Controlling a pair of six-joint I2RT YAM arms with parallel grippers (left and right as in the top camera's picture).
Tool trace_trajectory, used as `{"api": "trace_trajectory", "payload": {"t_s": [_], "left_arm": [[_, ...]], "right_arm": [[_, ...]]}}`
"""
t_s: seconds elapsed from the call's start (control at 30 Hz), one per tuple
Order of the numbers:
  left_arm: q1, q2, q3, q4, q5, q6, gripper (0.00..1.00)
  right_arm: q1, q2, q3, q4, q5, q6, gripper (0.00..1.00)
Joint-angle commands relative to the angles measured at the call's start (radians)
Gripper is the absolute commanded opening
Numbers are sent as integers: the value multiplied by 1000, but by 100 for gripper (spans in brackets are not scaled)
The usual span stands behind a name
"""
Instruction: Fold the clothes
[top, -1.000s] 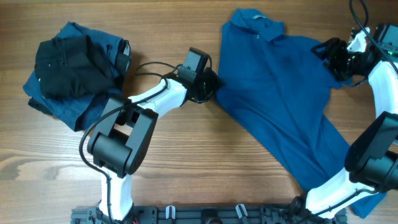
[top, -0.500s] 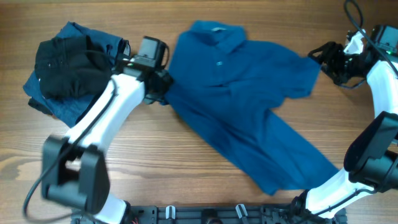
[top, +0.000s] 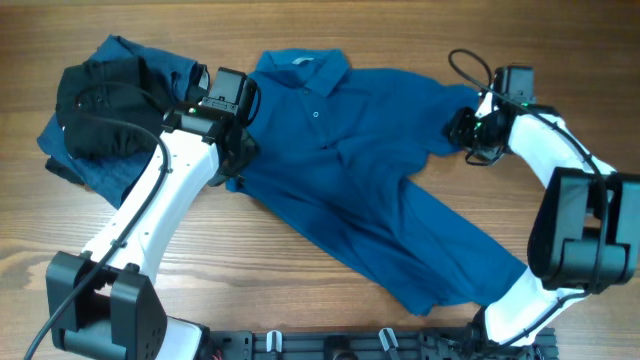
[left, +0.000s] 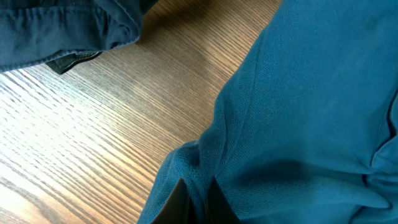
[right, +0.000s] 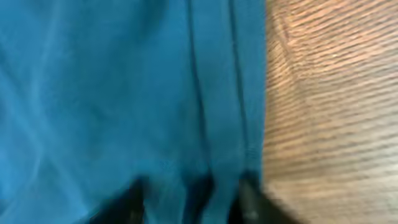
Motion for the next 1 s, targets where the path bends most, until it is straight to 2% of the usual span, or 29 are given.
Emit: {"api": "trace_trajectory", "payload": {"t_s": [0.0,0.1,0.2,0.3,0.43,0.47,0.57,0.63,0.73,0.8,0.97], "left_arm": [[6,-11,0,-4,-39,17,4],[6,-11,0,-4,-39,17,4],[6,-11,0,-4,-39,17,4],[6,-11,0,-4,-40,17,4],[6,-11,0,0,-40,17,4],[6,-11,0,4,-40,17,4],[6,-11,0,11,-39,16,4],[6,-11,0,22,-39,17,5],[6,-11,0,27,-39,16,7],[6,-11,0,27,-39,17,9],[6,-11,0,25,-31,17,13]], "right_arm": [[0,29,-17,118,28,45,6],[-25,26,51,274,-64,38,4],[-82,26,211,304,-149,3,4],[-148,26,381,270,-132,-60,4],[-234,26,496,129,-153,-59,5],[-244,26,496,66,-195,-67,25],[-227,33,471,-180,-224,-92,61],[-169,34,396,-275,-224,-119,70],[-69,34,259,-257,-224,-107,73],[18,34,156,-246,-187,-51,73],[154,34,26,-213,-130,-3,71]]}}
